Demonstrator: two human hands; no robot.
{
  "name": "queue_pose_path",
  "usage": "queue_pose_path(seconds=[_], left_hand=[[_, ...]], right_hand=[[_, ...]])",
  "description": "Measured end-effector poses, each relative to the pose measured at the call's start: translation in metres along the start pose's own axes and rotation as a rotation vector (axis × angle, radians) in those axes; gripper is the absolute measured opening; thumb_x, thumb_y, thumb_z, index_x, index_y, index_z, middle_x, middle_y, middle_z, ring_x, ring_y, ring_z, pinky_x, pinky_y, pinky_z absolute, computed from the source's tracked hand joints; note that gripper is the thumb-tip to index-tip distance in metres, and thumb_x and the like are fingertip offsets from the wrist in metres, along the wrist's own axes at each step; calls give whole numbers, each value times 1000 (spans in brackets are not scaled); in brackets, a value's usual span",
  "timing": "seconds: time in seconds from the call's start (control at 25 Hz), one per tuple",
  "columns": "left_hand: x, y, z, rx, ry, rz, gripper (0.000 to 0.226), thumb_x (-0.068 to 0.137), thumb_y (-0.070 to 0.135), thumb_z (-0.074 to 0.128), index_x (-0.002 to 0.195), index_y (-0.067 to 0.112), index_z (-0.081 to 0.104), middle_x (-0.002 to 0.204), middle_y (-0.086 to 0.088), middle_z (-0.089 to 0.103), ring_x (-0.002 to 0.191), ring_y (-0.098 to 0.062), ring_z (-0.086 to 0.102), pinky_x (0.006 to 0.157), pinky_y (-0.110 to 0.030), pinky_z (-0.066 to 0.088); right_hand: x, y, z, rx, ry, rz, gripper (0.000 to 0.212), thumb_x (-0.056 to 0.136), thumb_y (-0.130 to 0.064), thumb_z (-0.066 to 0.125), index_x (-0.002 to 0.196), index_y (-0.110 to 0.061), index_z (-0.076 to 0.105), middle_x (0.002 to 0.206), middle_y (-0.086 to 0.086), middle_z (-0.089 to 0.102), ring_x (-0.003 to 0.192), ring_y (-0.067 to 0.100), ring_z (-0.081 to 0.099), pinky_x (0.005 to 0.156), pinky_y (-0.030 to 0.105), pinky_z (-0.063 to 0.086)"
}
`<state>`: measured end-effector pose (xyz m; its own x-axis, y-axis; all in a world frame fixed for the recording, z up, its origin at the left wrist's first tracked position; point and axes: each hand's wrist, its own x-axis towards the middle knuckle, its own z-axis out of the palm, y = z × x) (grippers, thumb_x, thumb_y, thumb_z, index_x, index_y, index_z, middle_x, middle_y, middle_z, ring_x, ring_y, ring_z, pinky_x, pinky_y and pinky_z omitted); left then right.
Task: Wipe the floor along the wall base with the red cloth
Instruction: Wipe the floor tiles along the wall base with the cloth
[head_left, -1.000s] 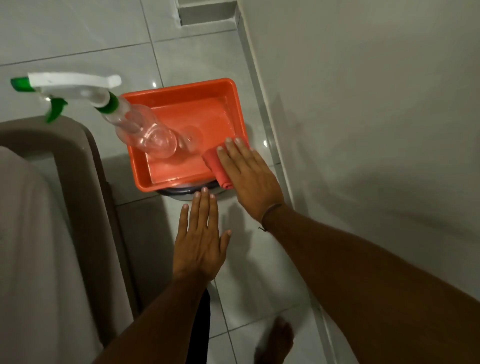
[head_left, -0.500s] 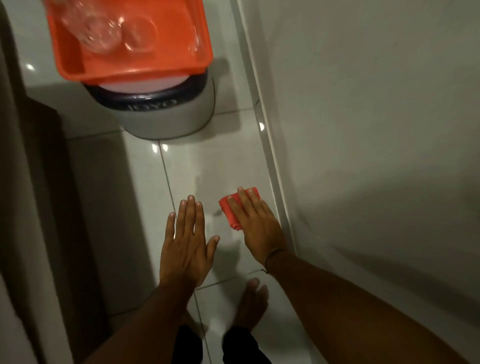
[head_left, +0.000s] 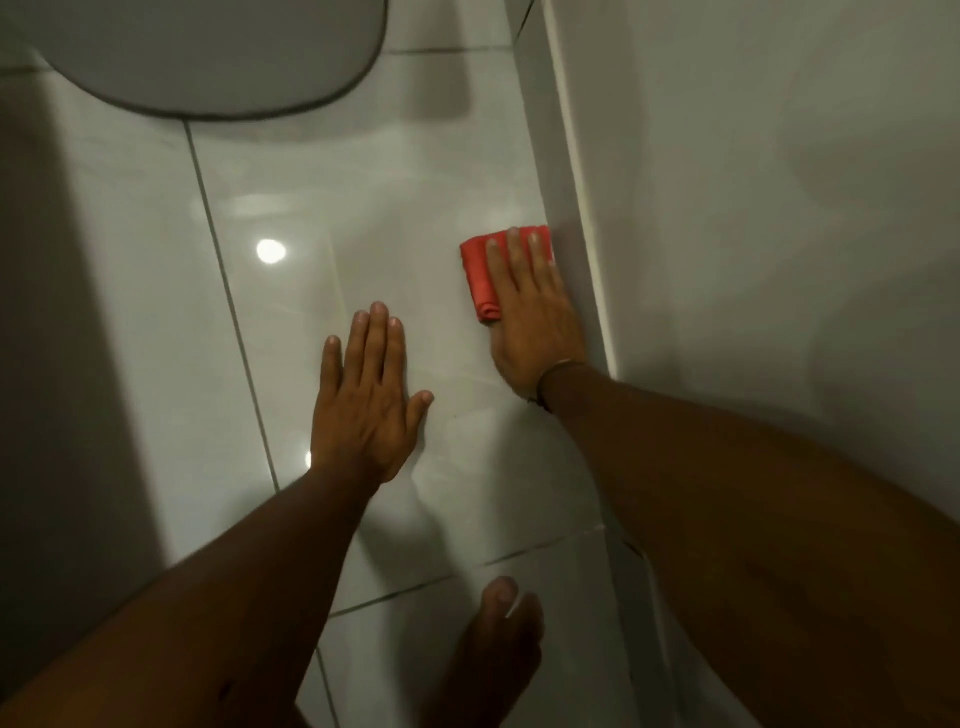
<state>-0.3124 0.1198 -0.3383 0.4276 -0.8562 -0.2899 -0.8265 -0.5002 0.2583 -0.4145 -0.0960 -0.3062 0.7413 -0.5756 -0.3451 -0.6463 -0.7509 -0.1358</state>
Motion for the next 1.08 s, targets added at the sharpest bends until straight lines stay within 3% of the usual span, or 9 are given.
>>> queue_pose_path(seconds=[0.12, 0.24, 0.36, 0.52, 0.72, 1.08], left_hand=[[-4, -8, 19, 18, 43, 30, 87, 110, 58, 25, 174, 4, 4, 184, -21, -2, 171, -36, -4, 138, -60, 8], [-2, -8, 21, 30, 68, 30, 88, 110, 61, 25, 175, 6, 2, 185, -19, -4, 171, -35, -7, 138, -58, 3], [-2, -10, 24, 47, 87, 34, 89, 109, 61, 28, 175, 5, 4, 185, -19, -1, 171, -34, -7, 139, -55, 0], [-2, -14, 29, 44, 144, 53, 90, 108, 59, 33, 174, 3, 8, 185, -20, 2, 172, -35, -3, 138, -58, 4], [-2, -15, 32, 18, 173, 57, 88, 107, 57, 33, 174, 3, 11, 184, -20, 6, 172, -35, 1, 138, -59, 6], [-2, -15, 29, 20, 182, 55, 89, 107, 55, 36, 173, 1, 13, 184, -22, 7, 172, -36, 3, 138, -58, 7]], right_hand=[[3, -10, 7, -4, 96, -12, 98, 92, -61, 46, 165, -9, 6, 174, 17, 2, 161, 37, -2, 130, 55, 3], [23, -31, 9, -31, 148, 137, 98, 97, -77, 27, 165, -10, 8, 174, 17, 5, 161, 36, 0, 130, 54, 6], [28, -34, 24, -92, 165, 220, 81, 105, -63, 29, 164, -9, 13, 173, 18, 12, 160, 37, 7, 130, 54, 13], [29, -12, 32, -113, 245, 124, 68, 107, -50, 32, 162, -11, 25, 171, 16, 24, 159, 35, 17, 130, 52, 15], [35, -8, 38, -36, 343, 140, 64, 103, -47, 41, 158, -13, 38, 166, 14, 36, 156, 34, 26, 129, 50, 16], [15, -3, 40, 4, 333, 135, 64, 103, -42, 40, 158, -9, 37, 165, 17, 37, 155, 36, 30, 127, 52, 24]])
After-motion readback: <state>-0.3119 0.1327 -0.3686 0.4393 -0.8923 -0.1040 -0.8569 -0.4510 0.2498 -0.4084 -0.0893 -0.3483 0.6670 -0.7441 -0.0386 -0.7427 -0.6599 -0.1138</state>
